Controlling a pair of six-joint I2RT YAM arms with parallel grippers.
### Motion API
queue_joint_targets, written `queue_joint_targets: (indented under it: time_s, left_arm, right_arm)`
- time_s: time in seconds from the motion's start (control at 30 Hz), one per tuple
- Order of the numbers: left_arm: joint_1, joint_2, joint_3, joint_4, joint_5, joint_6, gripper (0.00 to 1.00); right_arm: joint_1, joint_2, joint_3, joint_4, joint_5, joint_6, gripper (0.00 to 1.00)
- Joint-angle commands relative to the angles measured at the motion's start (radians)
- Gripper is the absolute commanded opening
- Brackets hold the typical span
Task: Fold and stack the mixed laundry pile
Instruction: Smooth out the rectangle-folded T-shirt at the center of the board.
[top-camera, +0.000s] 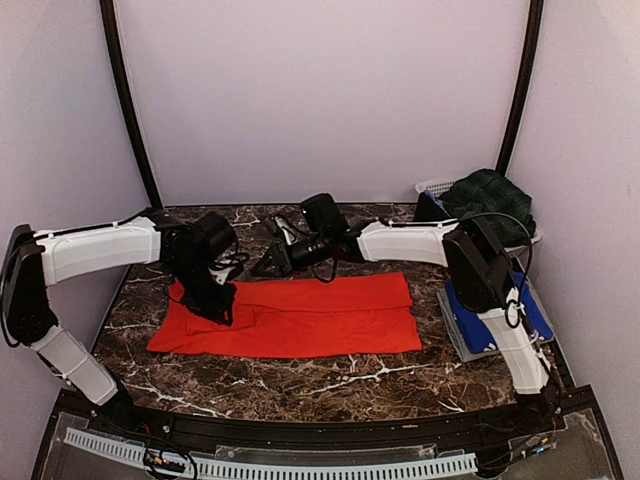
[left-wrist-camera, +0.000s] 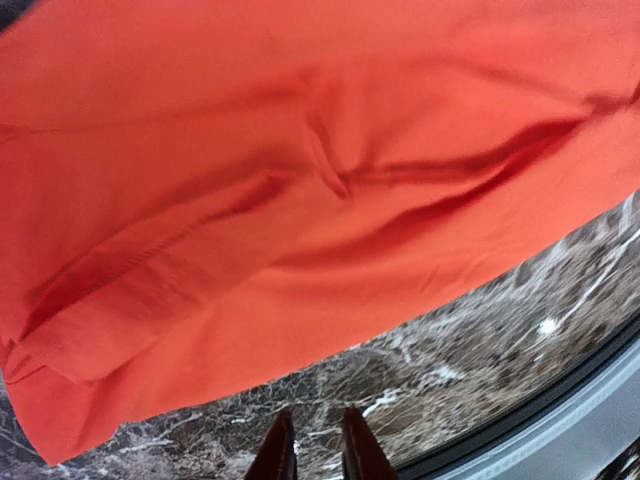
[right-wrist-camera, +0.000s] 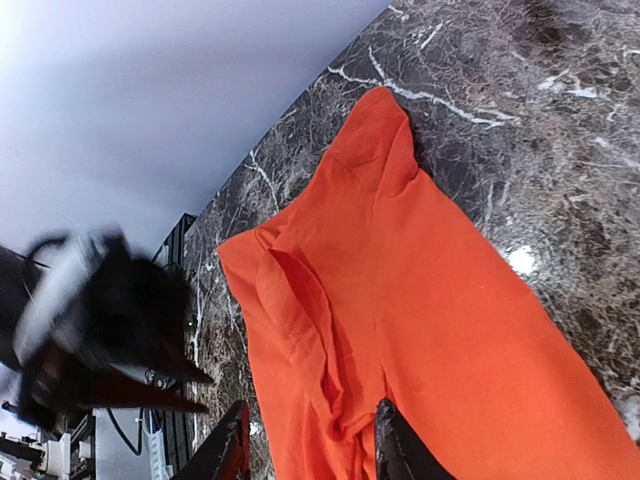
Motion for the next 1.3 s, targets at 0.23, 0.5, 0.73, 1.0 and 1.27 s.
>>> queue_joint_targets:
  time_s: [0.23,0.5,0.73,1.0,1.27]
  left_arm:
    - [0.325,-0.164,-0.083,0.172,-0.030,-0.283,0.16]
    - [0.327,0.026,-0.044,0.120,-0.147,-0.348,0.07]
    - [0.321,0.067,-0.076,0.141,-0.056,-0.339,0.00]
    - [0.264,-0.018,-0.132,0.098,-0.008,-0.341,0.00]
    - [0.176,-0.128,-0.185,0.069,0.038,-0.383,0.00]
  right_arm:
    - [0.114,0.191,0.307,-0.299,0.187,-0.062,0.32]
    - [0.138,0.261,0.418,-0.421,0.308,-0.097,0.29]
    - [0.146,0.231,0.376,-0.452,0.257,-0.146,0.25]
    - [0.153,0.175,0.308,-0.491,0.204,-0.215,0.21]
    - [0.175,0.117,0.231,-0.500,0.188,-0.317,0.21]
